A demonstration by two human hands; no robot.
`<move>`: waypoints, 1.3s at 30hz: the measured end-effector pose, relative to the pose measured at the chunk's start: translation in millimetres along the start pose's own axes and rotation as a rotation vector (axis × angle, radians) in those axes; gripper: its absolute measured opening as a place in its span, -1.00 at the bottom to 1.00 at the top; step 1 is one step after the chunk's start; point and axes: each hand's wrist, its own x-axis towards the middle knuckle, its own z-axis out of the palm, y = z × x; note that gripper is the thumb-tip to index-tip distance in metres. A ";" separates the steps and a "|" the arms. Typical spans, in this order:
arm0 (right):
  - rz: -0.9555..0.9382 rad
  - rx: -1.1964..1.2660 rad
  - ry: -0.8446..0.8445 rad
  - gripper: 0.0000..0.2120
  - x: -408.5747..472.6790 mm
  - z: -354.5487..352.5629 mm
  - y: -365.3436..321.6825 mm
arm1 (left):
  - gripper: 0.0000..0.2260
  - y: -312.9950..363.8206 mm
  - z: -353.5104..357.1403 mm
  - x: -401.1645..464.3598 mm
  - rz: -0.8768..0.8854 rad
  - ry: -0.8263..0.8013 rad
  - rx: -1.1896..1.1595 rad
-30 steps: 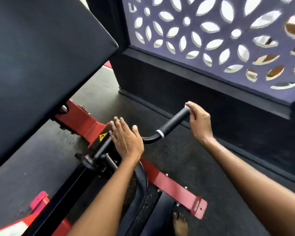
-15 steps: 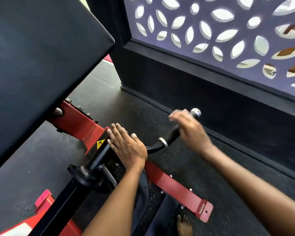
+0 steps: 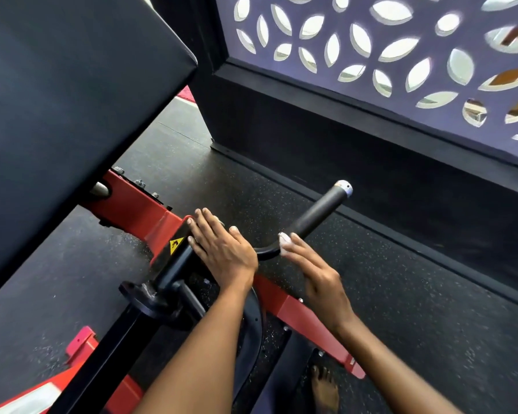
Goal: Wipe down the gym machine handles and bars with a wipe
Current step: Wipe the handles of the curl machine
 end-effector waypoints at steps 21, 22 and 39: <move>1.209 1.463 0.691 -0.24 131.8 -63.8 27.6 | -0.45 0.2 -1.2 0.6 -0.007 0.000 0.005; 1.191 1.405 0.726 -0.25 139.0 -66.2 33.5 | -0.45 0.1 -0.6 0.7 -0.007 0.002 0.004; 0.230 -0.113 0.242 -0.68 86.8 -51.1 58.4 | -0.45 -0.3 -0.4 0.6 -0.003 -0.010 0.037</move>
